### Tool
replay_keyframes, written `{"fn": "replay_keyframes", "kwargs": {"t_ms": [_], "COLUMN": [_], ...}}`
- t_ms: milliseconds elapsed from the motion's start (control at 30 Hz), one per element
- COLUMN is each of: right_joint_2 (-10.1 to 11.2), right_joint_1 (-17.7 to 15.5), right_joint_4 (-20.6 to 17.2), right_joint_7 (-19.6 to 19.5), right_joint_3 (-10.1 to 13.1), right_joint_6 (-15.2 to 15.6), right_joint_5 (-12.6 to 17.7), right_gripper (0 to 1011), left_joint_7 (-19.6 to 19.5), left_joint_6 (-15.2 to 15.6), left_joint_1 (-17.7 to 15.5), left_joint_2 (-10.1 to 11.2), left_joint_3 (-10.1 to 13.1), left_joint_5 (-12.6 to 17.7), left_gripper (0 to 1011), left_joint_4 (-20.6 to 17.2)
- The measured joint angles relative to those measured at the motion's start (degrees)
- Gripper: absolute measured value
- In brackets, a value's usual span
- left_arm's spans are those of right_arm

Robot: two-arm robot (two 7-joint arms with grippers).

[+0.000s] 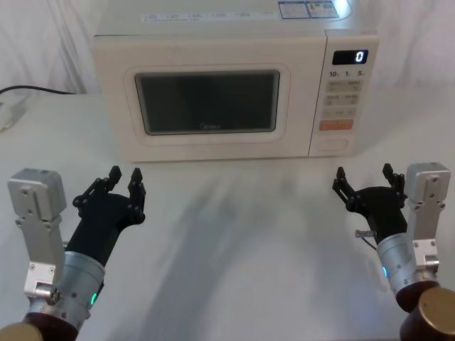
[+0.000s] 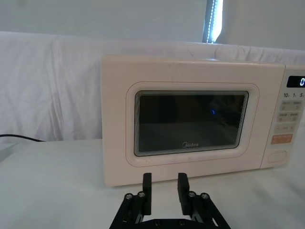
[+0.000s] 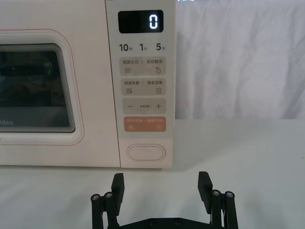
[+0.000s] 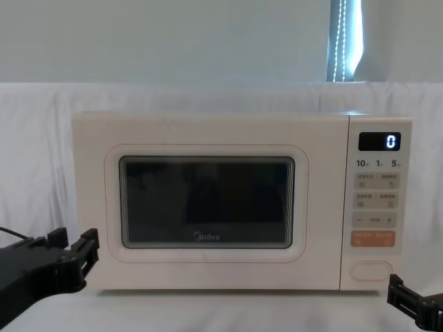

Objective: Press the button to open the microwave door with one hand; close the microwave door with the other hand.

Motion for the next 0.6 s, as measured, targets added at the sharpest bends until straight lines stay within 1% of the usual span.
{"fn": "replay_keyframes", "kwargs": {"t_ms": [33, 67, 100, 133, 200, 233, 300, 333, 400, 433, 467, 533, 600], "right_joint_2": [0.00, 0.00, 0.00, 0.00, 0.00, 0.00, 0.00, 0.00, 0.00, 0.00, 0.00, 0.00, 0.00], "right_joint_1": [0.00, 0.00, 0.00, 0.00, 0.00, 0.00, 0.00, 0.00, 0.00, 0.00, 0.00, 0.00, 0.00], "right_joint_4": [0.00, 0.00, 0.00, 0.00, 0.00, 0.00, 0.00, 0.00, 0.00, 0.00, 0.00, 0.00, 0.00], "right_joint_7": [0.00, 0.00, 0.00, 0.00, 0.00, 0.00, 0.00, 0.00, 0.00, 0.00, 0.00, 0.00, 0.00], "right_joint_3": [0.00, 0.00, 0.00, 0.00, 0.00, 0.00, 0.00, 0.00, 0.00, 0.00, 0.00, 0.00, 0.00], "right_joint_6": [0.00, 0.00, 0.00, 0.00, 0.00, 0.00, 0.00, 0.00, 0.00, 0.00, 0.00, 0.00, 0.00], "right_joint_5": [0.00, 0.00, 0.00, 0.00, 0.00, 0.00, 0.00, 0.00, 0.00, 0.00, 0.00, 0.00, 0.00], "right_gripper": [1002, 1002, 1002, 1002, 1002, 1002, 1002, 1002, 1002, 1002, 1002, 1002, 1002], "left_joint_7": [-0.01, -0.01, -0.01, -0.02, -0.03, -0.04, -0.05, -0.06, -0.06, -0.06, -0.06, -0.06, -0.06], "left_joint_6": [0.00, -0.01, -0.01, -0.01, -0.01, -0.01, -0.02, -0.02, -0.02, -0.02, -0.02, -0.02, -0.02], "left_joint_1": [0.00, -0.01, -0.01, -0.02, -0.03, -0.03, -0.04, -0.05, -0.06, -0.07, -0.07, -0.07, -0.07], "left_joint_2": [0.00, 0.00, 0.00, 0.00, 0.00, 0.00, 0.00, 0.00, 0.00, 0.00, 0.00, 0.00, 0.00], "left_joint_3": [0.01, 0.02, 0.02, 0.02, 0.02, 0.02, 0.02, 0.03, 0.02, 0.02, 0.02, 0.02, 0.02], "left_joint_5": [0.00, -0.01, -0.01, -0.01, -0.02, -0.02, -0.02, -0.02, -0.02, -0.02, -0.02, -0.02, -0.02], "left_gripper": [352, 393, 412, 473, 515, 572, 632, 681, 717, 772, 772, 851, 900], "left_joint_4": [0.01, 0.01, 0.01, 0.01, 0.02, 0.02, 0.01, 0.02, 0.02, 0.01, 0.01, 0.02, 0.02]}}
